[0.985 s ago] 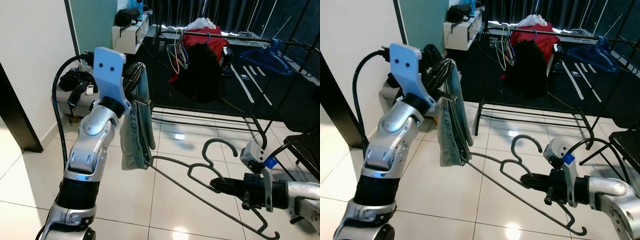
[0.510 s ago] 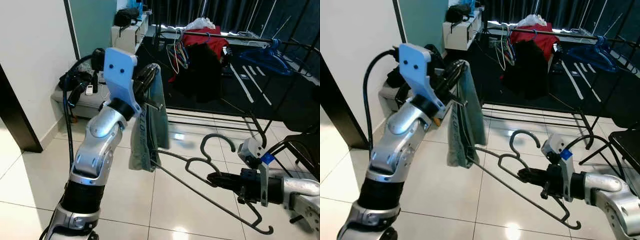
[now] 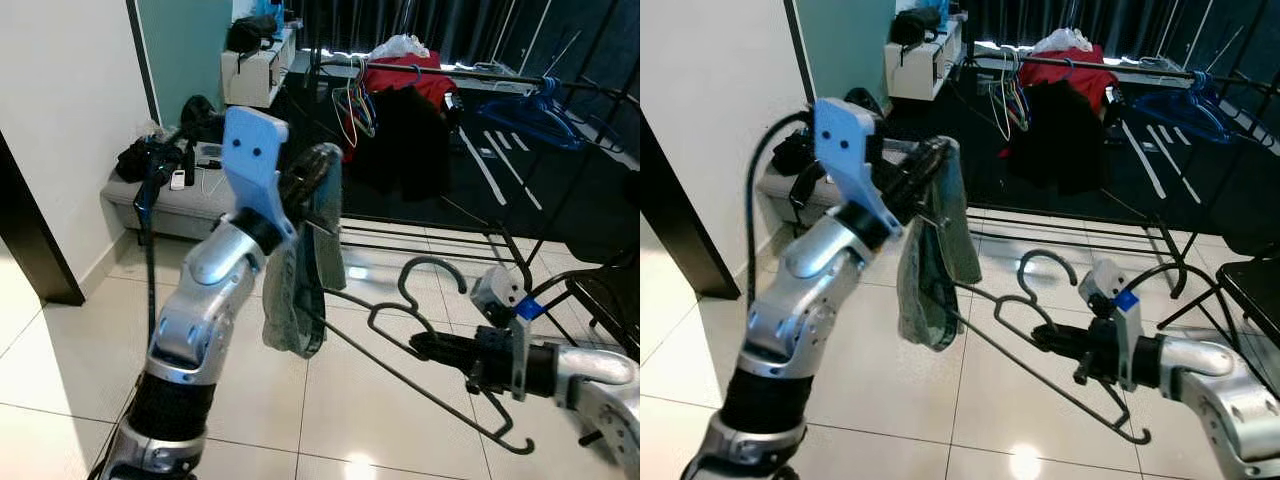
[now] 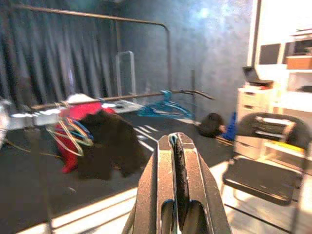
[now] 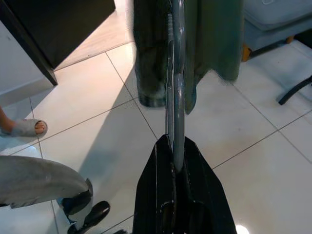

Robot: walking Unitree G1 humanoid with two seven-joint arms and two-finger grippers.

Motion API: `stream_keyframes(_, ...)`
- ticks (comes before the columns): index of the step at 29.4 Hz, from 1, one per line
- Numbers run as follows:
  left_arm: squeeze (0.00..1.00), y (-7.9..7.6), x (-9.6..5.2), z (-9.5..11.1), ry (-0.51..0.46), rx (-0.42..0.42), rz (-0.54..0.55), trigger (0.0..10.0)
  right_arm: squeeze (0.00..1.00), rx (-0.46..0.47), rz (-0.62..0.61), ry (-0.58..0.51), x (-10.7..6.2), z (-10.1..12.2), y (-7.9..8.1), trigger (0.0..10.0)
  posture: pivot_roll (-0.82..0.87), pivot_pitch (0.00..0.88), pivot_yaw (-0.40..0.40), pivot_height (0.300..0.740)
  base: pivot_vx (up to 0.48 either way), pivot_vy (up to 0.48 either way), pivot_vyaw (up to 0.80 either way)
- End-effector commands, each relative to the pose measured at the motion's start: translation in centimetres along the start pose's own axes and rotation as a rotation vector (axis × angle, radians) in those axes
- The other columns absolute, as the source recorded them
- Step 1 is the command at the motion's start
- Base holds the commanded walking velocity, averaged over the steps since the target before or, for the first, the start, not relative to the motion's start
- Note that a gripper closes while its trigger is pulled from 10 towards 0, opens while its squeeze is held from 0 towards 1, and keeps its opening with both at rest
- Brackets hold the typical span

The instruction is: Hang hanger

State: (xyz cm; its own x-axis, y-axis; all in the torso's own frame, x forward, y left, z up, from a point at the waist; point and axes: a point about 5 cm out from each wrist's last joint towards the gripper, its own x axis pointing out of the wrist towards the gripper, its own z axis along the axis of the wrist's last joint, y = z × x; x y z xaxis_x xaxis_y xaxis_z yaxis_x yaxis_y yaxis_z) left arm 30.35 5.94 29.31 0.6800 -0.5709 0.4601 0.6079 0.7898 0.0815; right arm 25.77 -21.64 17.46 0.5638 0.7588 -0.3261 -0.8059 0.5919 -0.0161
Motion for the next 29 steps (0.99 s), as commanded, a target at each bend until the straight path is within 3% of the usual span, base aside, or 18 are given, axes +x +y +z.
stream_keyframes(1, 0.00, -0.6, -0.2, -0.2, 0.018, -0.032, -0.027, 10.0, 0.00, -0.013, -0.031, -0.010, -0.1, 0.2, -0.4, 10.0, -0.03, 0.046, -0.053, 0.740, 0.000, 0.000, 0.00)
stream_keyframes(7, 0.00, -1.4, -0.3, -1.9, 0.137, -0.013, -0.069, 10.0, 0.00, -0.036, -0.124, -0.058, -0.1, 1.0, -1.6, 10.0, -0.03, 0.048, -0.051, 0.740, 0.000, 0.000, 0.00)
stream_keyframes(10, 0.00, -0.6, -0.3, -2.5, 0.173, 0.049, -0.016, 10.0, 0.00, -0.043, -0.119, -0.068, 0.1, 1.3, -1.4, 10.0, -0.03, 0.048, -0.049, 0.740, 0.000, 0.000, 0.00)
stream_keyframes(14, 0.00, 0.1, -0.3, -2.6, 0.185, 0.060, 0.024, 10.0, 0.00, -0.048, -0.129, -0.069, 0.2, 1.3, -1.5, 10.0, -0.03, 0.048, -0.049, 0.740, 0.000, 0.000, 0.00)
stream_keyframes(19, 0.00, 3.2, -0.6, -2.6, 0.223, 0.097, 0.218, 10.0, 0.00, -0.055, -0.164, -0.070, 0.4, 1.3, -1.5, 10.0, -0.03, 0.049, -0.045, 0.740, 0.000, 0.000, 0.00)
stream_keyframes(22, 0.00, 3.6, -0.7, -2.6, 0.232, 0.100, 0.247, 10.0, 0.00, -0.057, -0.163, -0.071, 0.5, 1.3, -1.5, 10.0, -0.04, 0.051, -0.044, 0.740, 0.000, 0.000, 0.00)
stream_keyframes(23, 0.00, 5.1, -1.2, -2.9, 0.267, 0.111, 0.342, 10.0, 0.00, -0.062, -0.189, -0.082, 0.4, 1.5, -1.6, 10.0, -0.04, 0.051, -0.044, 0.740, 0.000, 0.000, 0.00)
stream_keyframes(25, 0.00, 5.1, -1.2, -2.9, 0.267, 0.111, 0.342, 10.0, 0.00, -0.062, -0.189, -0.082, 0.4, 1.5, -1.6, 10.0, -0.04, 0.051, -0.044, 0.740, 0.000, 0.000, 0.00)
stream_keyframes(27, 0.00, 7.1, -2.1, -3.1, 0.305, 0.121, 0.460, 10.0, 0.00, -0.065, -0.272, -0.109, 0.1, 1.8, -2.3, 10.0, -0.04, 0.057, -0.039, 0.740, 0.000, 0.000, 0.00)
stream_keyframes(29, 0.00, 7.1, -2.1, -3.1, 0.305, 0.121, 0.460, 10.0, 0.00, -0.065, -0.272, -0.109, 0.1, 1.8, -2.3, 10.0, -0.04, 0.057, -0.039, 0.740, 0.000, 0.000, 0.00)
